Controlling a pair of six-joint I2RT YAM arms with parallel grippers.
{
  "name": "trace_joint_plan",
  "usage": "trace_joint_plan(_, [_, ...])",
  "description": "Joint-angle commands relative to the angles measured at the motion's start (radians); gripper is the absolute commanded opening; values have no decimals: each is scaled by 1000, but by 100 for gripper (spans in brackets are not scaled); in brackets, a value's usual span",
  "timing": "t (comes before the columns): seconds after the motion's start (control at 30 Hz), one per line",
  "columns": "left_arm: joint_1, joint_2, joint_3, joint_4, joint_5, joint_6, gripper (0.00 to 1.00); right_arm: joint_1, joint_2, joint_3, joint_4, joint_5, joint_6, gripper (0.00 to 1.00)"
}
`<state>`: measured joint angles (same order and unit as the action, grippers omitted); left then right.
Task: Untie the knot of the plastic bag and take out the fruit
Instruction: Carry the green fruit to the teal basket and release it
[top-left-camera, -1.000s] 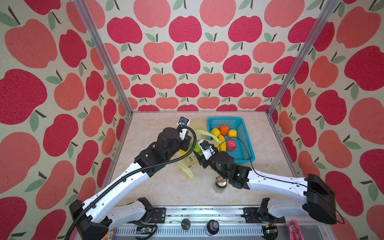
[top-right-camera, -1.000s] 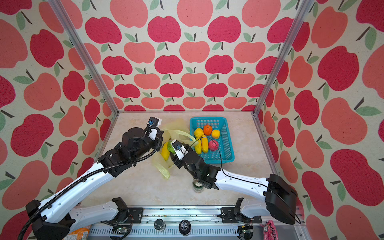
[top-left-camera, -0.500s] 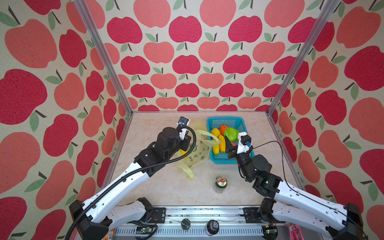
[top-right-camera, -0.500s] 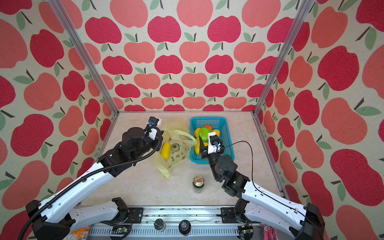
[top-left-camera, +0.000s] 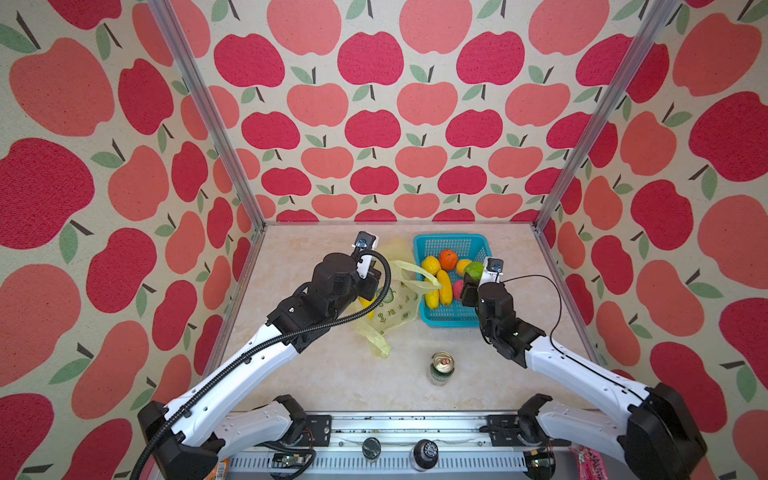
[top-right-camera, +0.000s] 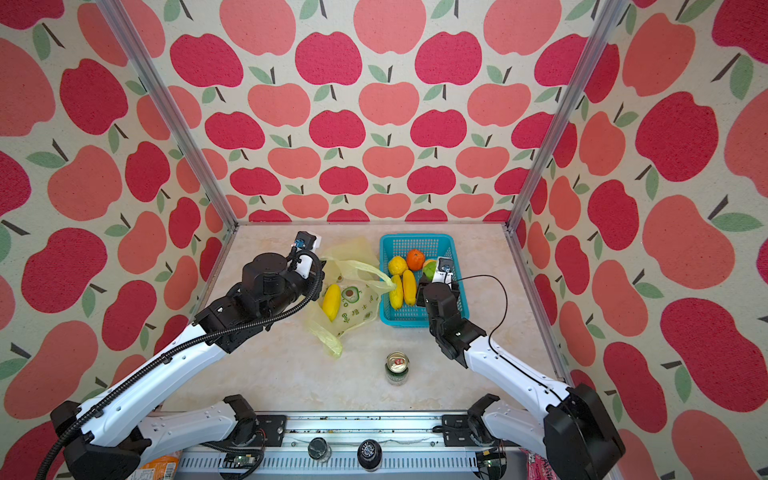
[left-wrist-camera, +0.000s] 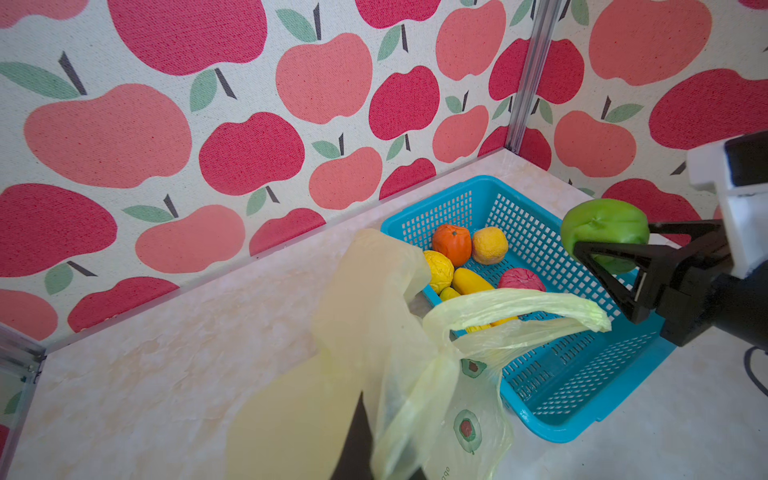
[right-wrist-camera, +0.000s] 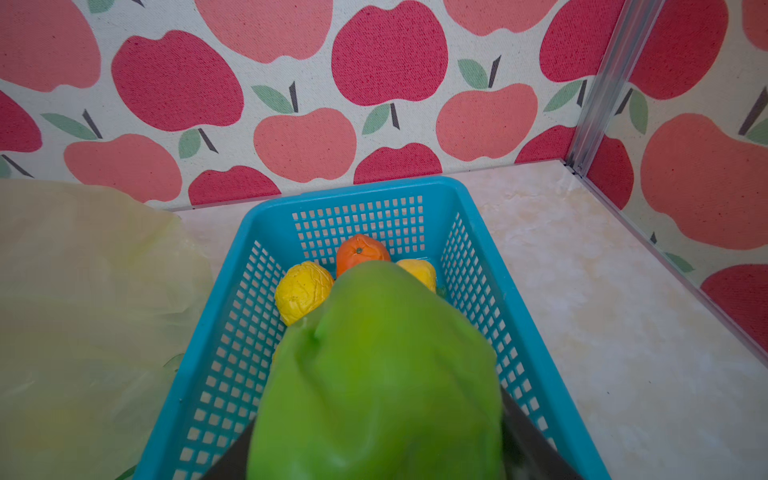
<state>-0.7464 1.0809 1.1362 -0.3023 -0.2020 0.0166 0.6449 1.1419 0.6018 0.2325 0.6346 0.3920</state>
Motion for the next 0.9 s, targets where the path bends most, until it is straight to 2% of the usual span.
trace_joint_plan(0.0, [6,-7,21,-5,7,-4,0,-70,65,30,-34,-113,105,16])
trace_joint_plan(0.3, [7,-8,22,-6,9,-4,0,-218,214,62,-53,-224,126,16])
trace_joint_plan(0.4, [6,-9,21,-5,12,-3,0,-241,256,87,-66,-266,136,19])
trace_joint_plan(0.53, [7,-13,18,-3,9,-2,0,-245,307,117,-78,-287,137,33])
trace_joint_plan(0.7, [7,-13,18,-5,12,-3,0,-247,353,140,-86,-302,137,43])
trace_joint_plan(0.77, [6,-13,19,-3,10,-3,0,-246,361,144,-88,-303,137,52])
trace_joint_plan(0.87, [7,-15,18,-5,12,-3,0,-246,354,137,-78,-312,136,60])
